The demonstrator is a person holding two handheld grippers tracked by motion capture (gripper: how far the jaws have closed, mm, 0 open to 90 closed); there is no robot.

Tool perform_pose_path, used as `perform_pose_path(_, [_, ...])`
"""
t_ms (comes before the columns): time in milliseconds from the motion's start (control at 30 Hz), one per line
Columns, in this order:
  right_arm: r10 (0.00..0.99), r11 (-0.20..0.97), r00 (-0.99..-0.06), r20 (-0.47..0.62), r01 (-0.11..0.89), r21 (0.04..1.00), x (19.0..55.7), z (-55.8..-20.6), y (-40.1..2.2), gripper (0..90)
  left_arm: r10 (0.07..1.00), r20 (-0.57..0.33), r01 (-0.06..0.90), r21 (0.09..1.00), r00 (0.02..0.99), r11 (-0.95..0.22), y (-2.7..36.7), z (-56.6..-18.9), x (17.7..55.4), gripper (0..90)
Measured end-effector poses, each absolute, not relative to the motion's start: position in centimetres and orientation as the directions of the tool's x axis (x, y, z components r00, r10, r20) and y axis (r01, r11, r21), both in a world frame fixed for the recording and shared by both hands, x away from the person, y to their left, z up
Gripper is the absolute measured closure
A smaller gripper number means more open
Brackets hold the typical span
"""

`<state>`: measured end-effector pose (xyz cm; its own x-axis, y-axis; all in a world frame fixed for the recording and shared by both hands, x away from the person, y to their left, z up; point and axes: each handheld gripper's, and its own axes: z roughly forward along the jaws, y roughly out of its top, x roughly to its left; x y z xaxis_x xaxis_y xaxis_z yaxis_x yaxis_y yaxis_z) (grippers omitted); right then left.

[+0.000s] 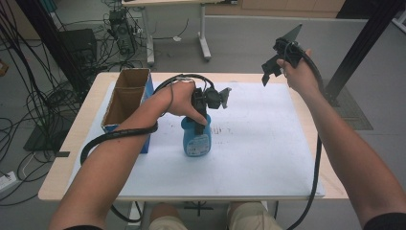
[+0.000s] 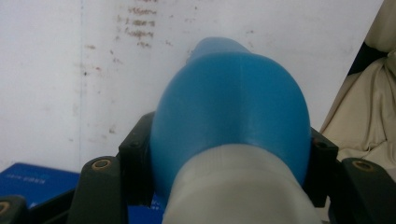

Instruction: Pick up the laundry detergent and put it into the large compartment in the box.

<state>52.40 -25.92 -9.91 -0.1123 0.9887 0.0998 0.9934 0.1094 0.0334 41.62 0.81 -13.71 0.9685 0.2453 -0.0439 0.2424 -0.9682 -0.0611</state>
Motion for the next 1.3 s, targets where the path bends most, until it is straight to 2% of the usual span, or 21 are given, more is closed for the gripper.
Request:
perform_pose_path(333, [0.988, 0.116, -0.118, 0.094, 0.993, 0.026, 52.2, -10.0, -25.7, 7.6, 0.401, -0.004, 0.4, -0.063, 0.916, -0.914, 2.8, -9.0, 41.6, 37.6])
perform_pose_path(667, [0.986, 0.127, -0.13, 0.108, 0.991, 0.028, 52.1, -9.9, -25.8, 7.6, 0.614, 0.037, 0.615, -0.039, 0.789, -0.788, 6.1, -2.2, 42.7, 37.6])
perform_pose_path(833, [0.985, 0.128, -0.131, 0.112, 0.991, 0.031, 52.0, -9.7, -26.0, 7.6, 0.719, 0.068, 0.722, -0.016, 0.691, -0.692, 8.1, 1.8, 43.0, 37.6])
perform_pose_path(1000, [0.984, 0.131, -0.134, 0.118, 0.991, 0.032, 52.0, -9.6, -26.1, 7.6, 0.865, 0.058, 0.863, 0.054, 0.499, -0.502, 11.4, 6.0, 43.1, 37.6])
perform_pose_path(1133, [0.983, 0.133, -0.137, 0.122, 0.99, 0.037, 51.9, -9.5, -26.1, 7.6, 0.909, 0.057, 0.906, 0.077, 0.414, -0.417, 13.5, 8.7, 43.2, 37.6])
perform_pose_path(1300, [0.982, 0.137, -0.14, 0.129, 0.99, 0.033, 51.9, -9.5, -26.1, 7.6, 0.964, 0.069, 0.961, 0.092, 0.256, -0.261, 15.9, 10.3, 43.4, 37.6])
